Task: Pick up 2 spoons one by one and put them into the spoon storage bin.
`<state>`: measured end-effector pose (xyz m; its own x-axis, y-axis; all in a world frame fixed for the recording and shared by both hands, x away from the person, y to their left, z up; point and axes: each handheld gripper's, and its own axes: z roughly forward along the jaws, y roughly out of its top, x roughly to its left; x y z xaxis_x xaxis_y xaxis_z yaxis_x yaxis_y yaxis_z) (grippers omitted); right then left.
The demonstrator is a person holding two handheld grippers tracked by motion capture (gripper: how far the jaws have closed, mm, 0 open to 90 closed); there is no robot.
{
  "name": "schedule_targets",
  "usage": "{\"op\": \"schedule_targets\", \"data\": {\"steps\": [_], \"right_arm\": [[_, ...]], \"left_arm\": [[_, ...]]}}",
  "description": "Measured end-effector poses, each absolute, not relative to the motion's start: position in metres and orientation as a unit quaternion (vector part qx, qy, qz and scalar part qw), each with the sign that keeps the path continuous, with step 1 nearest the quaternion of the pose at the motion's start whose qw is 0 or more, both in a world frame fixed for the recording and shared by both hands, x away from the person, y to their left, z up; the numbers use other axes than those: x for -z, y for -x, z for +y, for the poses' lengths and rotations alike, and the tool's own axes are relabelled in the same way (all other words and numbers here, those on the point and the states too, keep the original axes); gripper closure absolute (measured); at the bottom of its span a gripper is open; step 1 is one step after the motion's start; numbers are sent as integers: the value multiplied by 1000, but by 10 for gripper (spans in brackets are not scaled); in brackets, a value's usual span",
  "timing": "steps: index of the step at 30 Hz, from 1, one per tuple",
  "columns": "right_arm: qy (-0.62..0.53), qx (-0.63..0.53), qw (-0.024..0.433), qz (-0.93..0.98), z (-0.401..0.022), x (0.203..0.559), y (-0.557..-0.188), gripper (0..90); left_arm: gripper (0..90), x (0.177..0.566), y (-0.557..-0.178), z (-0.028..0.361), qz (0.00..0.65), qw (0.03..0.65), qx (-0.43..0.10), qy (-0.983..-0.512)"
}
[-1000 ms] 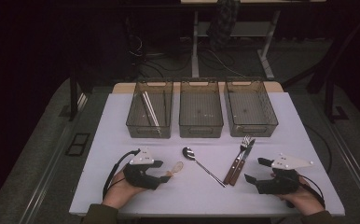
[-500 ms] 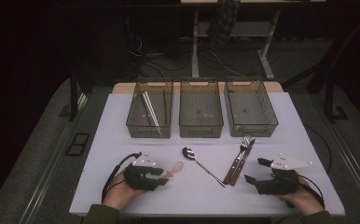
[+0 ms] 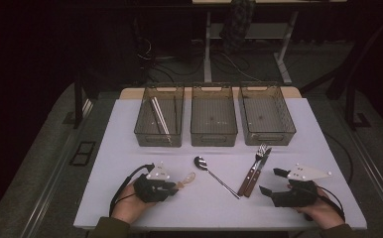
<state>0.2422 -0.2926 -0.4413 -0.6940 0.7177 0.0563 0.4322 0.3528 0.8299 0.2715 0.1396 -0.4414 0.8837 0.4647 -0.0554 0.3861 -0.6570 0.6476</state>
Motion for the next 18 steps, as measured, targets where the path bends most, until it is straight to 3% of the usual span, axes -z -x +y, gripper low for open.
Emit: {"op": "schedule_targets", "data": {"steps": [18], "right_arm": [[-355, -454, 153, 803, -285, 447, -251, 175]], "left_arm": [[761, 432, -277, 146, 227, 359, -45, -904]]}}
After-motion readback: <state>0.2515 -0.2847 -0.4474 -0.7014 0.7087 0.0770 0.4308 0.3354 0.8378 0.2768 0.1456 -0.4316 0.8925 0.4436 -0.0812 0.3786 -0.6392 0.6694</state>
